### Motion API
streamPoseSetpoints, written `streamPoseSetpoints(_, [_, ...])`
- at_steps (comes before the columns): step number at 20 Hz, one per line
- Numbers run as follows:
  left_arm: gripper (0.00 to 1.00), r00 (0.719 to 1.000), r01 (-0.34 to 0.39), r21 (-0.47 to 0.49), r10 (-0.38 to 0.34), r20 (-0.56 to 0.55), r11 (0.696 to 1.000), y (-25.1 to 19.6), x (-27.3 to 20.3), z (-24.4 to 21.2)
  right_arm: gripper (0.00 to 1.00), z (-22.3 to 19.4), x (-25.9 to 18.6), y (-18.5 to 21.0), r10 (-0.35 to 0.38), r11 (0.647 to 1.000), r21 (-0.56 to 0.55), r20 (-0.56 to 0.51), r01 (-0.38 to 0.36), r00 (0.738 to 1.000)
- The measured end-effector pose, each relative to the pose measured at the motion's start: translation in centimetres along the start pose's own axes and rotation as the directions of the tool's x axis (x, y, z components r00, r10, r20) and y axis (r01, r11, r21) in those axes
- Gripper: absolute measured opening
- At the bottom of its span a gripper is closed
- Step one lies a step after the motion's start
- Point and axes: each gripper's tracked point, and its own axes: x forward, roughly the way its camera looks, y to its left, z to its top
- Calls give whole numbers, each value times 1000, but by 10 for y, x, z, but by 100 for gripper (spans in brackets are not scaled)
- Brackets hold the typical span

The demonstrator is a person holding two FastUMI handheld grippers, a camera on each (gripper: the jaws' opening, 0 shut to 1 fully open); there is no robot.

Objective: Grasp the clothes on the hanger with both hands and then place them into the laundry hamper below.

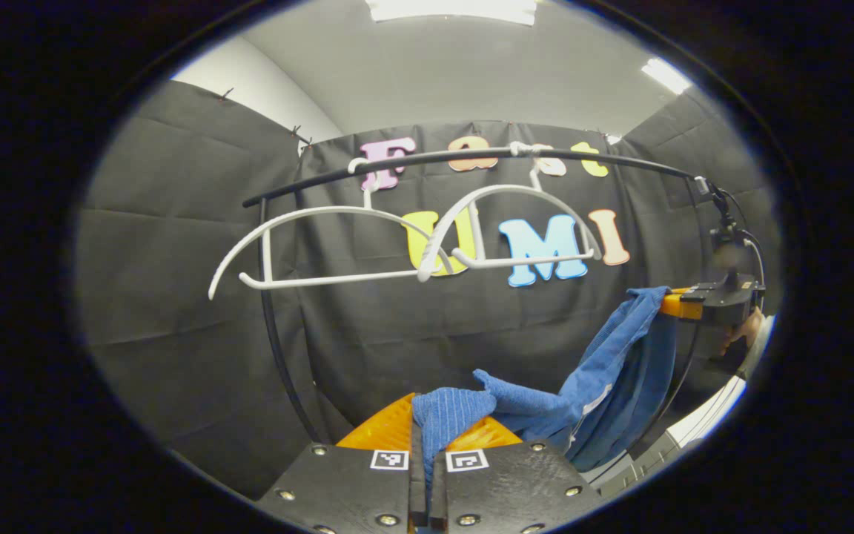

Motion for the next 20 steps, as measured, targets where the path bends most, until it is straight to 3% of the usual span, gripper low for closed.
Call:
streamPoseSetpoints(3, [4,998,50,12,-50,32,999,-15,-26,12,0,13,-43,22,17,1000,0,24,-17,1000])
streamPoseSetpoints(10, [4,990,98,-55,-92,107,994,-27,-76,34,0,28,-122,72,34,998,56,68,-38,997])
streamPoseSetpoints(16, [4,991,123,-186,-112,70,975,-44,-100,5,1,-1,-153,121,91,993,70,7,-91,996])
streamPoseSetpoints(20, [3,994,105,-201,-102,23,974,-51,-103,-29,1,-44,-163,152,145,988,70,-63,-141,987])
